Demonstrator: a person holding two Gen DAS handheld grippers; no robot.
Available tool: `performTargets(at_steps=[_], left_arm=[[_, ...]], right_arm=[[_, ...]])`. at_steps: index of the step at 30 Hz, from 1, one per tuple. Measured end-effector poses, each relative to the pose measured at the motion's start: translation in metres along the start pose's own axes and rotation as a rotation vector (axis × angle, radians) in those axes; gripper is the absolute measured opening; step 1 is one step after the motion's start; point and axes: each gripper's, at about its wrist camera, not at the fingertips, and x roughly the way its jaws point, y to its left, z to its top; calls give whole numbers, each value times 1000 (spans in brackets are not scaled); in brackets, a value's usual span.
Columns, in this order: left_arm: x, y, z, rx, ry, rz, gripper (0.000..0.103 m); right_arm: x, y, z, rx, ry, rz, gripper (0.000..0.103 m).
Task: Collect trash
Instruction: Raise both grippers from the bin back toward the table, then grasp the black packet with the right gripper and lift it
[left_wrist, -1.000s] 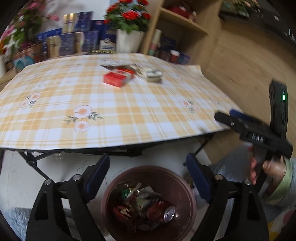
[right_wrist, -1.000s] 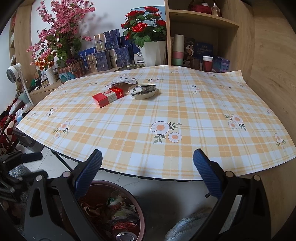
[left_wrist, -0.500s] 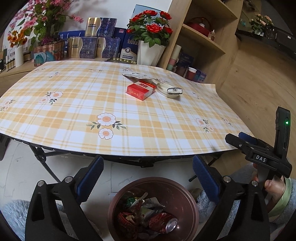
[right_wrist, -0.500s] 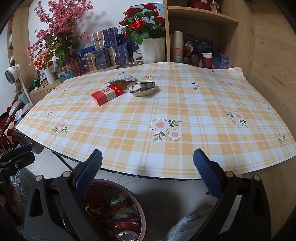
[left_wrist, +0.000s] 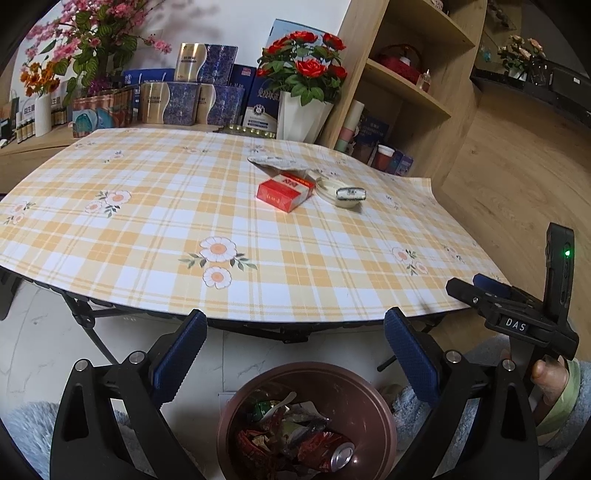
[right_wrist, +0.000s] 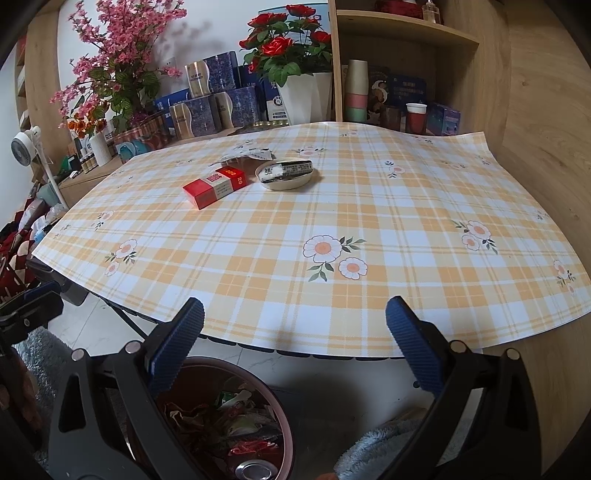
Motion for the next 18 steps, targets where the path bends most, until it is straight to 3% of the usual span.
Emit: performTargets(at_steps=[7,12,14,18], left_arm=[[-3,6,22,48,-50,25,94],[13,9,48,113,-48,43,94],[22,11,61,130,-49,35,94],[45,12,82,156,-38,17,94]], right_arm=[[-8,-16,18,88,-96,108,97],[16,-26,56,82,-68,125,97],[37,-29,75,87,-15,130,97],[82,-40,104,181,54,161,97]])
